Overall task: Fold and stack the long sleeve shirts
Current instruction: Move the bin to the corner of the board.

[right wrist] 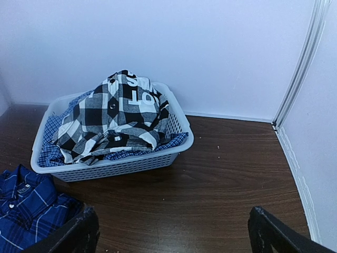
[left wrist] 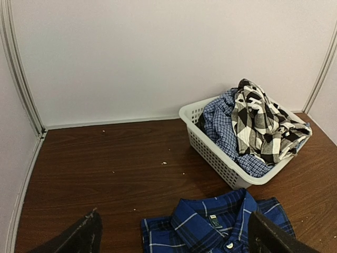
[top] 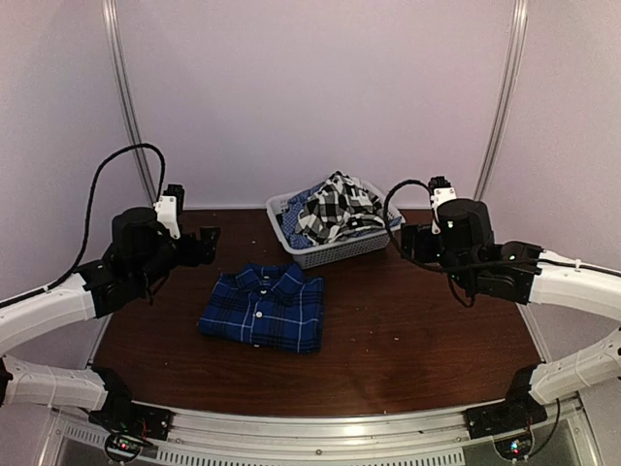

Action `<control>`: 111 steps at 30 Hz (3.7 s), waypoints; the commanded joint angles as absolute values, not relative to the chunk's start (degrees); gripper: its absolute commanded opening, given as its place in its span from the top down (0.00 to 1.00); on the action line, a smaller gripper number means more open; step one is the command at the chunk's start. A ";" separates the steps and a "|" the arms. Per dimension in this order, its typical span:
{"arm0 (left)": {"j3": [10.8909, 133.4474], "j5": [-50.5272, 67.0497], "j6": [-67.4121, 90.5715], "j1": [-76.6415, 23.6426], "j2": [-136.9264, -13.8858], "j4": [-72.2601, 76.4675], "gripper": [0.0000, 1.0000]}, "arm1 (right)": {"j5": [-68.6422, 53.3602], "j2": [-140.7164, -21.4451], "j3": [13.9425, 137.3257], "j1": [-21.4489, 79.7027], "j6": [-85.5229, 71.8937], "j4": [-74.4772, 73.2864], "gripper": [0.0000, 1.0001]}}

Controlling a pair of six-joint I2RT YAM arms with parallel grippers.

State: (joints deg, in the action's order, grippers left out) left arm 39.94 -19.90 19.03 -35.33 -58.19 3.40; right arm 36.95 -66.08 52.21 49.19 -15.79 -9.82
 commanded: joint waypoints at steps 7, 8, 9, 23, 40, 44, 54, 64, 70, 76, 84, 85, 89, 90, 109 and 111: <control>39.99 -19.00 19.03 -35.07 -58.46 5.80 0.02 | 36.66 -69.15 54.01 49.10 -17.23 -11.77 0.00; 39.99 -18.98 18.99 -35.07 -58.49 5.80 0.02 | 36.74 -69.29 54.01 49.13 -17.23 -11.82 0.00; 39.99 -18.84 19.05 -35.07 -58.53 5.66 0.02 | 36.85 -69.40 54.17 49.13 -17.23 -11.90 0.00; 39.81 -17.24 19.87 -35.07 -58.71 5.25 0.02 | 36.44 -78.03 61.81 45.02 -15.27 -13.18 0.00; 40.43 -13.86 20.98 -35.07 -59.21 4.21 0.02 | 8.66 -105.82 87.57 22.27 -15.21 -13.38 0.11; 40.05 -13.64 21.31 -35.07 -58.70 3.69 0.02 | 6.12 -113.17 93.61 21.01 -15.12 -13.77 0.13; 37.99 -7.98 22.66 -35.35 -61.83 3.74 0.03 | 1.94 -127.06 106.99 18.28 -15.23 -17.92 0.19; 36.29 -4.98 24.12 -36.45 -64.04 5.93 0.03 | 0.14 -133.64 112.26 16.09 -15.76 -19.20 0.45; 36.97 -4.36 24.07 -37.06 -65.77 5.90 0.03 | 0.67 -127.26 101.78 11.43 -17.32 -17.81 0.71; 37.22 -3.68 23.61 -37.51 -66.50 6.30 0.03 | 1.79 -116.23 85.09 2.21 -17.88 -11.95 0.78; 38.79 -2.51 22.21 -37.64 -68.34 6.21 0.03 | 9.82 -113.98 84.39 -7.90 -12.01 -14.76 0.79; 38.96 -2.45 22.11 -37.70 -68.56 6.20 0.03 | 11.27 -114.79 86.07 -8.39 -10.95 -15.17 0.79; 39.20 -1.99 22.27 -37.79 -69.79 6.56 0.03 | 15.69 -120.19 93.34 -9.22 -6.25 -16.99 0.79; 39.20 -1.78 22.38 -37.91 -70.21 6.59 0.03 | 16.38 -121.85 95.88 -9.23 -5.08 -18.15 0.79; 44.02 -6.87 22.89 -47.21 -79.85 5.43 0.02 | 23.83 -132.23 117.68 -10.50 4.31 -21.29 0.38; 46.10 -6.99 22.89 -49.22 -82.23 5.28 0.02 | 22.54 -129.80 116.46 -10.47 2.55 -21.74 0.28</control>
State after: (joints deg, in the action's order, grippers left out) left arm 41.76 -4.97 23.07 -46.15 -79.11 3.75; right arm 21.34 -134.63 115.79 -10.17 4.56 -23.35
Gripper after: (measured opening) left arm 0.976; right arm 0.639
